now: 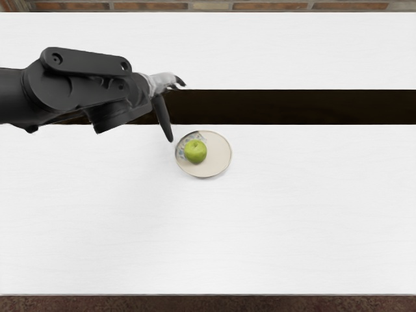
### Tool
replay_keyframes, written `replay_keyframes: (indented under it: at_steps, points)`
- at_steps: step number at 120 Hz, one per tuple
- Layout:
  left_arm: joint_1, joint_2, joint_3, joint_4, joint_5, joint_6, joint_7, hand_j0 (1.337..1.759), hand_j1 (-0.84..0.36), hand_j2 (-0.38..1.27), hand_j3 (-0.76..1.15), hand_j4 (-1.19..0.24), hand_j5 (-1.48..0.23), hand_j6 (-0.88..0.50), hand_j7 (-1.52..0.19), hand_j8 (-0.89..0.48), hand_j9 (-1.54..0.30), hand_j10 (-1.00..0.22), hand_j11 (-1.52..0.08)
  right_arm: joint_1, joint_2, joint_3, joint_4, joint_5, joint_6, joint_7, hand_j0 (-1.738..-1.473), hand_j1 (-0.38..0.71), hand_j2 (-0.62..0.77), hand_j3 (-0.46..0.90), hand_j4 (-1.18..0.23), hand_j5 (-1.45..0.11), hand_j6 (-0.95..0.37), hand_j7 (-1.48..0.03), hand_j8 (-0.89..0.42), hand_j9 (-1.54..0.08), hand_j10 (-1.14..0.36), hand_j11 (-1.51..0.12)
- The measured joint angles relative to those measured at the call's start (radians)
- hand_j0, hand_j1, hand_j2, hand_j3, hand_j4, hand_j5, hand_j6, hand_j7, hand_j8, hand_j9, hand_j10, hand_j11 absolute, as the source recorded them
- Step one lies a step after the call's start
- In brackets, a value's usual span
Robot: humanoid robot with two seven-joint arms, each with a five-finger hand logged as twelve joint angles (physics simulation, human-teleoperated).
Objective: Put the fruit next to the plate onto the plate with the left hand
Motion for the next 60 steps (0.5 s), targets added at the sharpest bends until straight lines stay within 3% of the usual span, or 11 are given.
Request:
replay_keyframes:
  at_steps: [21, 30, 41, 60]
  points:
    - [0.035, 0.149, -0.064, -0.013, 0.003, -0.039, -0.003, 1.658, 0.29, 0.02, 0.0, -0.06, -0.08, -0.05, -0.07, -0.05, -0.07, -0.06, -0.07, 0.0, 0.0, 0.0, -0.001, 0.0, 0.0, 0.0, -1.658, -0.35, 0.0, 0.0, 0.0, 0.0, 0.0, 0.0, 0.0, 0.0, 0.0, 0.0]
    - [0.101, 0.323, -0.155, -0.017, 0.005, -0.178, -0.005, 1.658, 0.3, 0.01, 0.0, -0.04, -0.06, -0.04, -0.05, -0.04, -0.06, -0.04, -0.05, 0.0, 0.0, 0.0, -0.001, 0.0, 0.0, 0.0, -1.658, -0.35, 0.0, 0.0, 0.0, 0.0, 0.0, 0.0, 0.0, 0.0, 0.0, 0.0]
    - [0.145, 0.356, -0.235, -0.018, 0.011, -0.317, -0.008, 1.658, 0.32, 0.01, 0.0, -0.03, -0.04, -0.03, -0.04, -0.03, -0.04, -0.03, -0.04, 0.0, 0.0, 0.0, -0.001, 0.0, 0.0, 0.0, -1.658, -0.35, 0.0, 0.0, 0.0, 0.0, 0.0, 0.0, 0.0, 0.0, 0.0, 0.0]
    - [0.147, 0.521, -0.291, -0.02, 0.014, -0.559, -0.036, 1.658, 0.33, 0.01, 0.0, -0.02, -0.02, -0.02, -0.02, -0.02, -0.02, -0.02, -0.02, 0.0, 0.0, 0.0, -0.001, 0.0, 0.0, 0.0, -1.658, -0.35, 0.0, 0.0, 0.0, 0.0, 0.0, 0.0, 0.0, 0.0, 0.0, 0.0]
